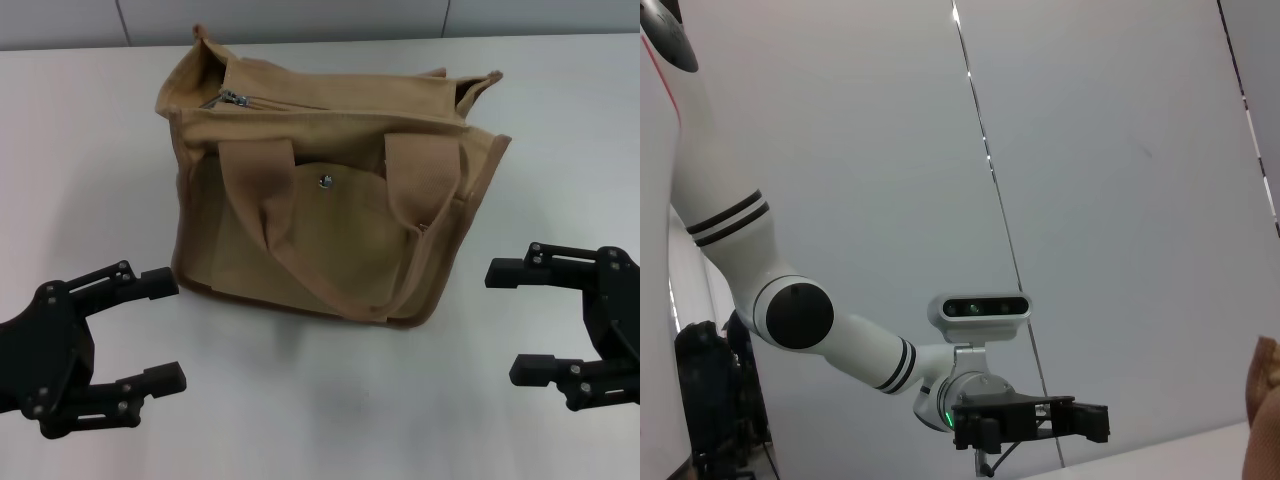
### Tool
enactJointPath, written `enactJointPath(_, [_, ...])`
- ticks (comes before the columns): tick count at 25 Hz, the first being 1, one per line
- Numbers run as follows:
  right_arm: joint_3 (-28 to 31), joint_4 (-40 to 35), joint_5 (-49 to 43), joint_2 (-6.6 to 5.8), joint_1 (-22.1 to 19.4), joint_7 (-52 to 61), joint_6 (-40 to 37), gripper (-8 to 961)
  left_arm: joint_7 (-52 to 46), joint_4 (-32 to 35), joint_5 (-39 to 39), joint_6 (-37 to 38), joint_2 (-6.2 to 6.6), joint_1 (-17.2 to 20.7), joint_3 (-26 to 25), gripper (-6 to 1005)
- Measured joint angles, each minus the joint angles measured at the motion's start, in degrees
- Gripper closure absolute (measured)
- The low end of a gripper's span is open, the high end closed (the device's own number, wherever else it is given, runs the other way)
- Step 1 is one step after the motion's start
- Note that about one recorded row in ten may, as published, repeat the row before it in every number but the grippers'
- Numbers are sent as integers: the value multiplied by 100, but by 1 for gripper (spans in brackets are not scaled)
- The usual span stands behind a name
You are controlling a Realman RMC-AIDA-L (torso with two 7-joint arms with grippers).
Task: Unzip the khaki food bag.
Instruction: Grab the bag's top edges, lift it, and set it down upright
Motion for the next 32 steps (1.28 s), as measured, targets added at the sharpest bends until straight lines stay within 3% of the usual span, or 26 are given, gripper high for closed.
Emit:
enactJointPath(15, [12,11,-11,11,-61,-33,-4,161,-192,18,-25,-56,-82,-56,81,146])
enactJointPath(17, [30,18,-11,10,-61,-42,-3,161,-144,16,-45,-392,-220,-62,-120,146])
enactJointPath(18, [30,18,-11,10,-61,-42,-3,161,-144,16,-45,-392,-220,-62,-120,146])
enactJointPath(19, [35,22,-6,10,-61,-51,-3,161,-111,15,-44,-771,-367,-63,-407,146])
enactJointPath(20, [35,22,-6,10,-61,-51,-3,160,-111,15,-44,-771,-367,-63,-407,146])
enactJointPath(22, [38,23,5,9,-61,-59,-4,160,-15,15,-37,-1222,-554,-81,-711,146])
enactJointPath(23, [38,24,8,9,-61,-63,-3,160,-15,15,-37,-1222,-554,-81,-711,148])
enactJointPath(24, [38,24,8,9,-61,-65,-3,160,195,-9,-64,-1669,-701,-139,-855,149])
enactJointPath(32, [48,33,11,56,-116,-91,13,160,584,-322,-349,-2278,-736,-322,-904,154])
